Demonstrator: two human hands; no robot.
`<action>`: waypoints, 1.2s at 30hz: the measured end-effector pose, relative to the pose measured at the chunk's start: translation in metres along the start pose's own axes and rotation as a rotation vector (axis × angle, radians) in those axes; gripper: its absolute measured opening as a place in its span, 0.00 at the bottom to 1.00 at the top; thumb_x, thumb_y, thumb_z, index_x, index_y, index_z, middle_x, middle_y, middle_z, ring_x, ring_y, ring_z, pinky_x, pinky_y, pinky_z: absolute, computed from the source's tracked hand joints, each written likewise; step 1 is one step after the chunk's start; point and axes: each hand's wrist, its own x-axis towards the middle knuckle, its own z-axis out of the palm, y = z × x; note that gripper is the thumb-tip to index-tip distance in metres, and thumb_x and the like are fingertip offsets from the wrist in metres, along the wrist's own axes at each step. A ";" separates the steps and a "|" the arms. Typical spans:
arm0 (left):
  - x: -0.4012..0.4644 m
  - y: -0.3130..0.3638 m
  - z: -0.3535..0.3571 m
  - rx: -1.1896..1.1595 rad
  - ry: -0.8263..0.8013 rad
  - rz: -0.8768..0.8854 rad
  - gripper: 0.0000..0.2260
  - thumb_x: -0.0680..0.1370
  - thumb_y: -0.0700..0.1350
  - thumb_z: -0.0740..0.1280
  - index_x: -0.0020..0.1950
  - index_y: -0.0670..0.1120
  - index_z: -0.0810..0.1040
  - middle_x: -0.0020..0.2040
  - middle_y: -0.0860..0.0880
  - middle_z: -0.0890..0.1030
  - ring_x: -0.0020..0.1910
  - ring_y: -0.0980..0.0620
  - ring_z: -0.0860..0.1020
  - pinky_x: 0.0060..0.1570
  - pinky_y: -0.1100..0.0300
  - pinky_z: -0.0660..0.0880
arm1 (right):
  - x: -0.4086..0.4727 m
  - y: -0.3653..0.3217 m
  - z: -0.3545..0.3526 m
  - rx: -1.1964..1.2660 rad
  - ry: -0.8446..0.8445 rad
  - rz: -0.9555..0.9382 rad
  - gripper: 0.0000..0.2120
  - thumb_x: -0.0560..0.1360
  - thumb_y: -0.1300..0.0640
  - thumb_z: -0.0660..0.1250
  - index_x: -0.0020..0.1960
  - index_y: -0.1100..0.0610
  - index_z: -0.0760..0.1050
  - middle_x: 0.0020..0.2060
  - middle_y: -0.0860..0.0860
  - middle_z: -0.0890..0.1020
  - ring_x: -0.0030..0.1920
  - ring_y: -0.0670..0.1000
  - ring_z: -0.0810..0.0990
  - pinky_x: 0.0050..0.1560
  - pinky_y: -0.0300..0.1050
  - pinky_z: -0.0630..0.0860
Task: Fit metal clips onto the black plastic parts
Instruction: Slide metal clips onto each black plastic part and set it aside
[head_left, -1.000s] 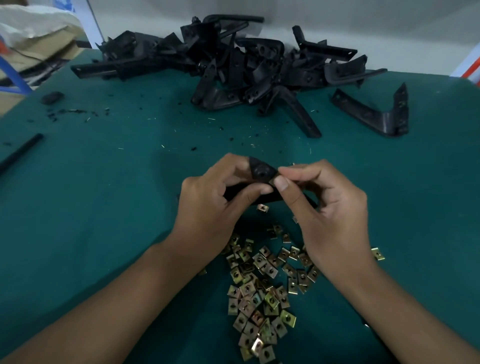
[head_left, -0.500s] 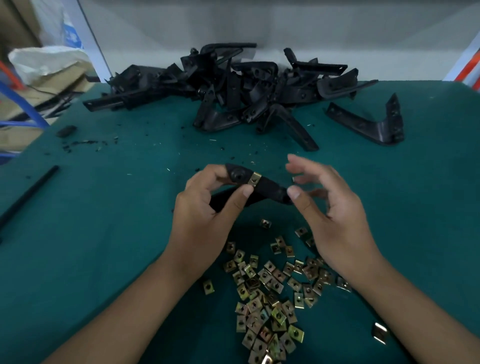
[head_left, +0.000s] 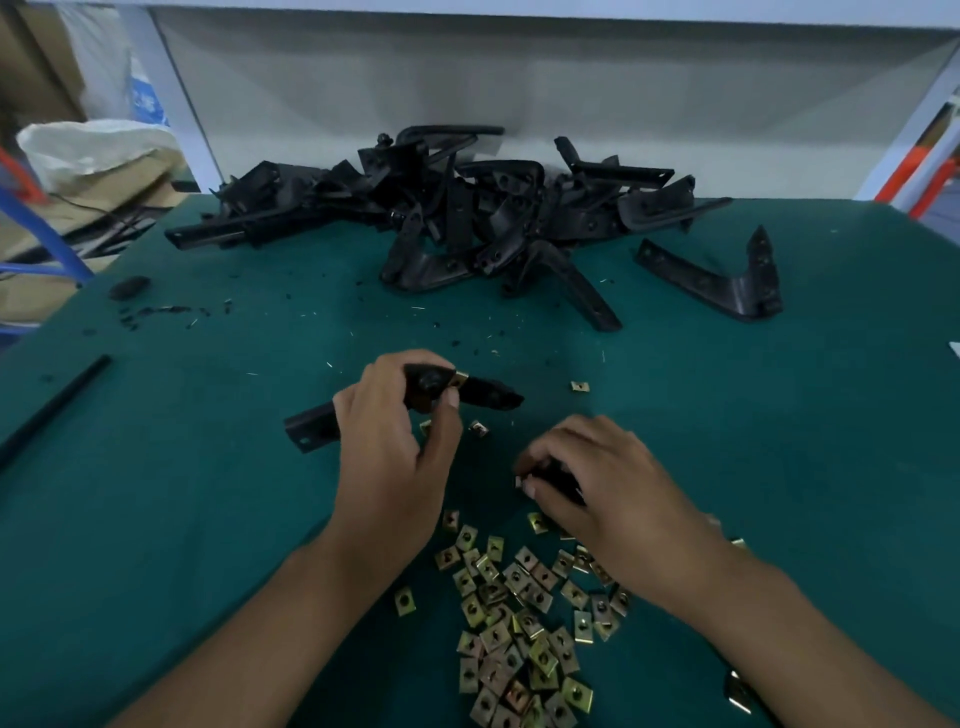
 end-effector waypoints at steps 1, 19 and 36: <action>0.000 -0.001 0.000 0.005 -0.013 -0.010 0.07 0.81 0.54 0.60 0.55 0.66 0.65 0.50 0.64 0.74 0.52 0.61 0.68 0.51 0.73 0.63 | 0.000 0.000 0.001 0.021 0.002 -0.002 0.06 0.78 0.43 0.63 0.53 0.43 0.74 0.47 0.35 0.74 0.52 0.39 0.71 0.53 0.36 0.67; -0.001 -0.004 0.004 -0.273 -0.086 0.030 0.16 0.76 0.55 0.68 0.57 0.69 0.65 0.51 0.65 0.74 0.51 0.52 0.79 0.50 0.61 0.76 | 0.011 -0.016 -0.023 1.470 0.097 0.228 0.06 0.69 0.55 0.74 0.45 0.48 0.85 0.47 0.53 0.87 0.44 0.45 0.82 0.43 0.38 0.78; 0.001 -0.001 0.005 -0.363 -0.108 0.105 0.12 0.79 0.49 0.67 0.57 0.62 0.68 0.56 0.61 0.78 0.57 0.51 0.81 0.56 0.64 0.75 | 0.012 -0.011 -0.025 1.460 0.193 0.268 0.05 0.70 0.54 0.74 0.46 0.52 0.84 0.44 0.52 0.84 0.42 0.45 0.80 0.39 0.38 0.77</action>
